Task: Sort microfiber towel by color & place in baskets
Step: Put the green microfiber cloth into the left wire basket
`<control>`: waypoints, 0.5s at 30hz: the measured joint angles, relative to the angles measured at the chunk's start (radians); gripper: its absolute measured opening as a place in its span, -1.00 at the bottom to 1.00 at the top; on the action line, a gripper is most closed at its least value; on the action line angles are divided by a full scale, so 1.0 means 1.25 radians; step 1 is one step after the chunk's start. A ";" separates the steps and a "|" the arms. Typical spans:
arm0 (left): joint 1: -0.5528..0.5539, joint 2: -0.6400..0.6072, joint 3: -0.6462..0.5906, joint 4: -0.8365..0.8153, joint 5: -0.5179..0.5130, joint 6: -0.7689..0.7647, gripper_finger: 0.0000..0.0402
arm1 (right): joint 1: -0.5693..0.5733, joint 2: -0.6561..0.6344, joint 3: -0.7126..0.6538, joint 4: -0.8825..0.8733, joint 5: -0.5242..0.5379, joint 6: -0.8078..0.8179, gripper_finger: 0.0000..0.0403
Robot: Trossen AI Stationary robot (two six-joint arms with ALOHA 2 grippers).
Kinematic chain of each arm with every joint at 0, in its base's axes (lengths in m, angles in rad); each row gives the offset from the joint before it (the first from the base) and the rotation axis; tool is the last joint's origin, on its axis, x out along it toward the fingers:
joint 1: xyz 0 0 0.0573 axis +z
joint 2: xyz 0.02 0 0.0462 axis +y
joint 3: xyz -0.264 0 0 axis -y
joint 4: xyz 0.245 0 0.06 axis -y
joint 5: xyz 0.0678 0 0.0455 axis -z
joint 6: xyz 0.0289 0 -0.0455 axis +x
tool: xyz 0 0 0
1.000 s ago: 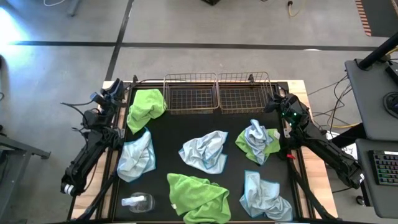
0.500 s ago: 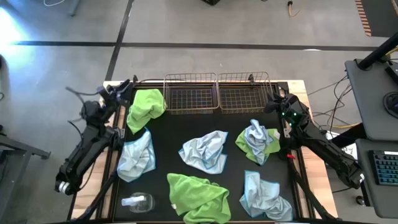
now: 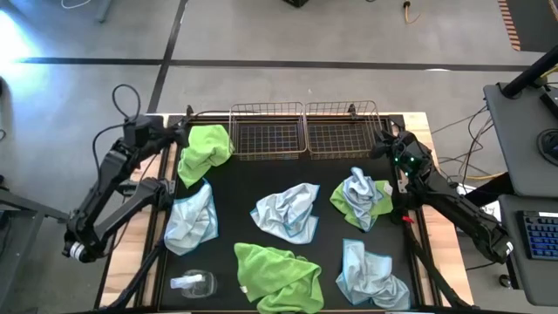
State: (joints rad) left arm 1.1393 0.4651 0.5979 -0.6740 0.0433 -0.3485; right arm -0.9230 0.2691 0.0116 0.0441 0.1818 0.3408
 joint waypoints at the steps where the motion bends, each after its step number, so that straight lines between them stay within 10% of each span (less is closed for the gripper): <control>1: 0.000 0.009 0.004 -0.025 0.000 0.000 -0.08 | 0.000 0.000 0.000 0.000 0.000 0.000 -0.21; 15: -0.018 0.136 -0.007 -0.102 0.022 -0.011 -0.08 | 0.000 0.000 0.000 -0.002 -0.005 -0.001 -0.21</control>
State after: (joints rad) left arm 1.1170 0.6355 0.5897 -0.8012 0.0708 -0.3618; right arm -0.9234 0.2687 0.0116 0.0418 0.1761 0.3401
